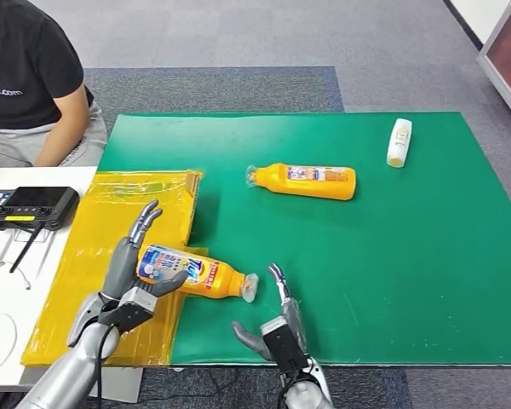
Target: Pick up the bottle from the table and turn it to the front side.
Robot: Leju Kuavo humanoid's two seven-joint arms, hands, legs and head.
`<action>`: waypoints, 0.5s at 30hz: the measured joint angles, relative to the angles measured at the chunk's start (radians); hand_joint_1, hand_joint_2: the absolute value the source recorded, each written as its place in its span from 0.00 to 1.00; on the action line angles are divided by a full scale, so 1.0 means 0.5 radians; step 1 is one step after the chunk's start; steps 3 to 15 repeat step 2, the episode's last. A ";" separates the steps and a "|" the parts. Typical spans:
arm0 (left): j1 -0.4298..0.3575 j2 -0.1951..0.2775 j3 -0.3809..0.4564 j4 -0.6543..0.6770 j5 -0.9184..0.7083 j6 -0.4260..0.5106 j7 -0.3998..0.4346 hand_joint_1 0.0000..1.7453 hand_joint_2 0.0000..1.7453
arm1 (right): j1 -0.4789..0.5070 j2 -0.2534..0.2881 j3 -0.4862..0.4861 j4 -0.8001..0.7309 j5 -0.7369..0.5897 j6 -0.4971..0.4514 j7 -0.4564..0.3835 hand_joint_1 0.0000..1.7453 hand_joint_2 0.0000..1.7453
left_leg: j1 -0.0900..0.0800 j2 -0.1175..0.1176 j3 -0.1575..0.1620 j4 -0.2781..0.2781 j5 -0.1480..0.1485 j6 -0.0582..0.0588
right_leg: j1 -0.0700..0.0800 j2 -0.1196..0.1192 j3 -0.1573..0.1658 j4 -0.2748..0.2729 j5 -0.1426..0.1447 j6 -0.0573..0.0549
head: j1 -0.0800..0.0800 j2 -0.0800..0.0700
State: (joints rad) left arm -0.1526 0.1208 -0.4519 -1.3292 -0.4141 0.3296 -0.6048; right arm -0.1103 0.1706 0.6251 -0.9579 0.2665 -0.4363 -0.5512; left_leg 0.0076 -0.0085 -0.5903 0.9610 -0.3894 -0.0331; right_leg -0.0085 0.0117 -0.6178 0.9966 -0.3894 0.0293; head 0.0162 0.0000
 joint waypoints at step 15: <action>0.059 -0.020 0.007 -0.183 -0.012 0.068 -0.045 0.00 1.00 | -0.002 0.005 -0.001 0.000 0.000 -0.005 -0.002 0.00 1.00 | 0.000 0.000 -0.002 0.000 -0.002 0.001 | 0.000 0.001 -0.002 0.000 0.000 0.000 | 0.000 0.000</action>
